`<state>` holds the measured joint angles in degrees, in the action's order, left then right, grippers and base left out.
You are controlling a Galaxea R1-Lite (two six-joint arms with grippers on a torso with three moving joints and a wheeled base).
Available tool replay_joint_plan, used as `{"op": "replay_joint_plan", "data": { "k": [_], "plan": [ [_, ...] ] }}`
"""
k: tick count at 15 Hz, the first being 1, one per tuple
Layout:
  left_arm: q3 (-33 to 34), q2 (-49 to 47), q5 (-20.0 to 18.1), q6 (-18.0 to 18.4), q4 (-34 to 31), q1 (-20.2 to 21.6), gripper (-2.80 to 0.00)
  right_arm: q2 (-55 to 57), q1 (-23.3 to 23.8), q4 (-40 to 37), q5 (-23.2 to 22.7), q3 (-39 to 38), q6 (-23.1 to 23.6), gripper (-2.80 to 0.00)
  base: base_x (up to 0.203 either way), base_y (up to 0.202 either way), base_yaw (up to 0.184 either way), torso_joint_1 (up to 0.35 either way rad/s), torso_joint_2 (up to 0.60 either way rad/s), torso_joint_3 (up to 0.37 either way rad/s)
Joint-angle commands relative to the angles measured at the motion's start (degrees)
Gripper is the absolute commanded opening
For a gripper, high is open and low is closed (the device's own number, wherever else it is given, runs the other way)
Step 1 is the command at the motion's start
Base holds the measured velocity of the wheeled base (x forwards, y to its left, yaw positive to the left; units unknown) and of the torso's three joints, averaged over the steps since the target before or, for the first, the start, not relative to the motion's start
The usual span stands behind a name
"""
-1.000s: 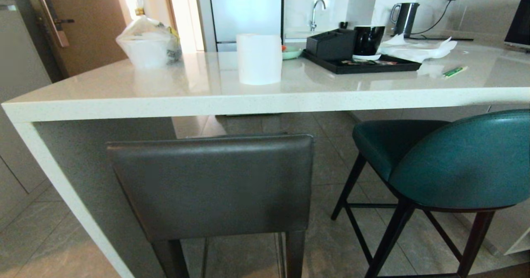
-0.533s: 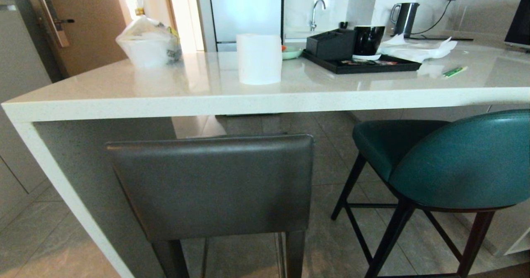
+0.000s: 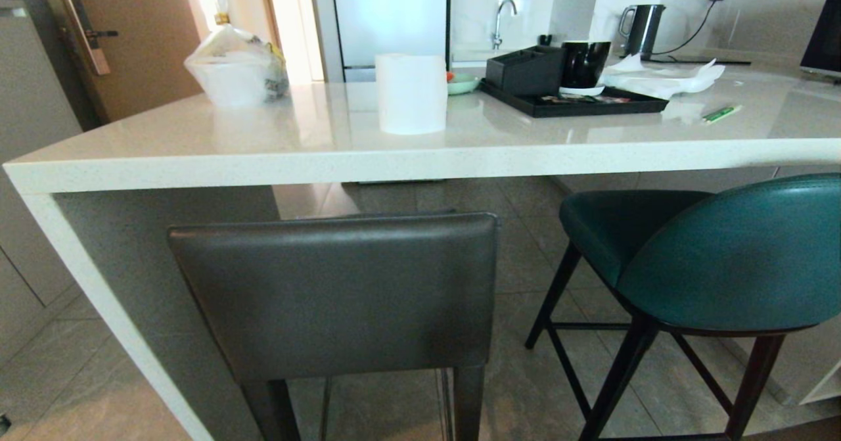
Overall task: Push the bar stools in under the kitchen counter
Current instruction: Pull the gray chair out from under the dining table
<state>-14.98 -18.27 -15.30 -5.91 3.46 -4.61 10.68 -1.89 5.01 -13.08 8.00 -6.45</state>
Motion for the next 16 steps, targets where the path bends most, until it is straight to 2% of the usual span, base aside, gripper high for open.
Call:
{"op": "replay_joint_plan", "data": {
  "k": [1,4,5,8,9,11,13,14,15,16],
  "plan": [
    [-0.14,-13.63,-0.46,-0.6,5.41,-2.48,0.0,8.95,-2.24,3.16,-0.24,0.25,-0.09,0.0,0.0,0.0,0.0,0.0,0.0,0.0],
    [1.55,-24.97,-2.65,-1.71,19.16,-4.39,0.0,14.71,-6.3,7.28,-0.46,2.7,-0.22,0.0,0.0,0.0,0.0,0.0,0.0,0.0],
    [2.1,-26.43,-4.31,-1.98,21.61,-4.56,0.0,14.97,-7.73,7.01,-0.46,3.5,-0.41,0.0,0.0,0.0,0.0,0.0,0.0,0.0],
    [-0.83,-24.58,-4.99,-3.07,19.96,-4.62,0.0,14.18,-9.82,1.17,-0.3,9.44,-2.94,0.0,0.0,0.0,0.0,0.0,0.0,0.0],
    [-3.75,-22.73,-5.01,-3.58,16.83,-4.62,0.0,12.82,-10.04,-1.96,-0.27,12.5,-3.91,0.0,0.0,0.0,0.0,0.0,0.0,0.0],
    [-13.65,-18.24,-5.12,-5.38,7.03,-4.81,0.0,9.04,-10.78,-11.62,-0.04,19.6,-4.53,0.0,0.0,0.0,0.0,0.0,0.0,0.0],
    [-25.66,-11.96,-5.13,-6.19,-9.58,-7.29,0.0,5.62,-12.59,-23.78,3.17,26.91,-4.91,0.0,0.0,0.0,0.0,0.0,0.0,0.0],
    [-29.16,-9.36,-4.85,-5.59,-18.57,-8.58,0.0,5.12,-13.06,-26.88,6.84,28.2,-5.08,0.0,0.0,0.0,0.0,0.0,0.0,0.0],
    [-30.45,-6.69,-4.32,-4.64,-24.05,-9.51,0.0,5.0,-13.19,-28.79,7.61,27.4,-5.14,0.0,0.0,0.0,0.0,0.0,0.0,0.0],
    [-30.42,-4.76,-3.33,-4.08,-26.15,-10.01,0.0,4.96,-13.22,-29.89,8.23,26.96,-5.44,0.0,0.0,0.0,0.0,0.0,0.0,0.0]
  ]
}}
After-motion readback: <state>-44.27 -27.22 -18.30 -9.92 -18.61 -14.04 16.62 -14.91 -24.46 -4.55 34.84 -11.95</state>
